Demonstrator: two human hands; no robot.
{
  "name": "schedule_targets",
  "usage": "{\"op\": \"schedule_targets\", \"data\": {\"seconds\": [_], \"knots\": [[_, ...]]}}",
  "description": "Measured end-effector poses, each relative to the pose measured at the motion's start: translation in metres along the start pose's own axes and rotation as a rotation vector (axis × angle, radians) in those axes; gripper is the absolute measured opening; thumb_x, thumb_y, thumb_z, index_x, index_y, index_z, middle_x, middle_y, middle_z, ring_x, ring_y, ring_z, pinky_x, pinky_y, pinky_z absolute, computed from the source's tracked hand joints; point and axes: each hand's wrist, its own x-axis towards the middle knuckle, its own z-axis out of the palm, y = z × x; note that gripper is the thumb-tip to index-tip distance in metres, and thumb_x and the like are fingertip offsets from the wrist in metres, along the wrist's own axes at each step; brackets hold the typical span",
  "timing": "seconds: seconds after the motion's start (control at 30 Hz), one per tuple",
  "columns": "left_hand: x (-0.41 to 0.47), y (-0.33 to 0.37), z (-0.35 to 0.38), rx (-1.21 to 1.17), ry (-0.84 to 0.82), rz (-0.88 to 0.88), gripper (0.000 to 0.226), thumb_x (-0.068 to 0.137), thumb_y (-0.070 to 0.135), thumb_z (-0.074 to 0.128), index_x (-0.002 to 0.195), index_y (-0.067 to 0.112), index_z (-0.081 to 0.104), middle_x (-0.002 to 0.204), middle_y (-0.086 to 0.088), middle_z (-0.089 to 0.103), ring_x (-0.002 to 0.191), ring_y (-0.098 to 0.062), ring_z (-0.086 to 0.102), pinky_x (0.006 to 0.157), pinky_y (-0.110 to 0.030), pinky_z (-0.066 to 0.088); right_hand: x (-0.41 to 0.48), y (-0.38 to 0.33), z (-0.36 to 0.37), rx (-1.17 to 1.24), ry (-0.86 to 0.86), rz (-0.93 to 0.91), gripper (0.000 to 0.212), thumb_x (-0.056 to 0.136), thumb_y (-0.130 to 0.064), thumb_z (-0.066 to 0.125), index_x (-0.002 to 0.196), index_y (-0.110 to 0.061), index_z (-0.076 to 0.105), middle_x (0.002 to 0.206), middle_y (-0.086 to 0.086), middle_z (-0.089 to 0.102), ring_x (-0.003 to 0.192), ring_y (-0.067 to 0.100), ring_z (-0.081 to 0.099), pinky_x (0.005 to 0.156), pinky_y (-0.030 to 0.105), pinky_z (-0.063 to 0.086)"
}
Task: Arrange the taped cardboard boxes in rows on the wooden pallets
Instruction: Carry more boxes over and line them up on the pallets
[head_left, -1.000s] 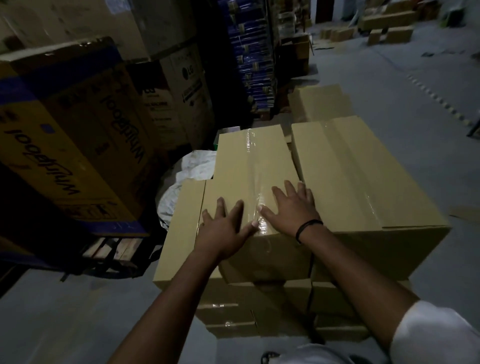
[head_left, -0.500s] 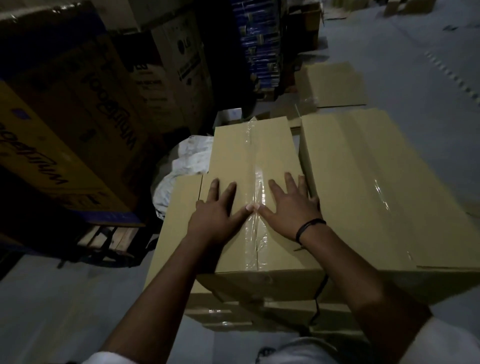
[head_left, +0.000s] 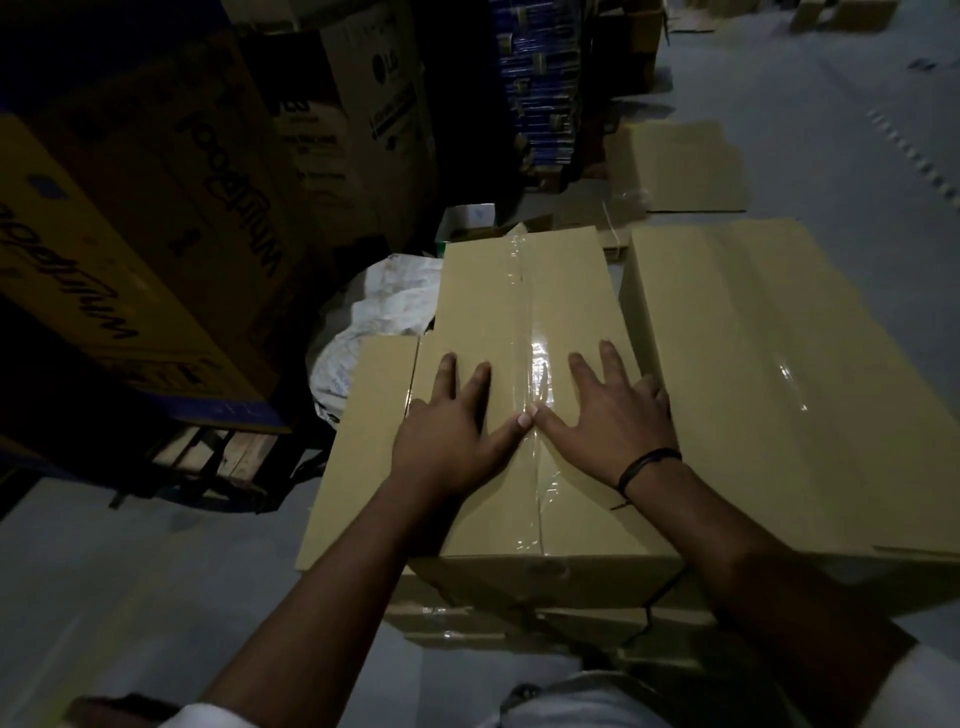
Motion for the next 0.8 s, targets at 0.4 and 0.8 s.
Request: {"op": "schedule_targets", "data": {"seconds": [0.4, 0.8], "knots": [[-0.132, -0.102, -0.035, -0.045, 0.150, -0.251, 0.098, 0.080, 0.096, 0.032, 0.160, 0.040, 0.024, 0.172, -0.002, 0.007, 0.143, -0.040, 0.042, 0.106, -0.052, 0.047, -0.072, -0.120, 0.022, 0.000, -0.045, -0.291, 0.090, 0.085, -0.086, 0.035, 0.158, -0.035, 0.023, 0.170, 0.001, 0.007, 0.144, 0.046, 0.024, 0.116, 0.055, 0.030], [-0.325, -0.211, -0.064, -0.040, 0.314, -0.665, 0.096, 0.080, 0.096, 0.034, 0.160, 0.043, 0.022, 0.172, 0.005, 0.002, 0.146, -0.039, 0.037, 0.109, -0.050, 0.040, -0.186, -0.277, 0.083, 0.045, -0.091, -0.690, 0.090, 0.082, -0.086, 0.035, 0.157, -0.038, 0.026, 0.169, -0.002, 0.009, 0.142, 0.042, 0.028, 0.115, 0.054, 0.033]]}}
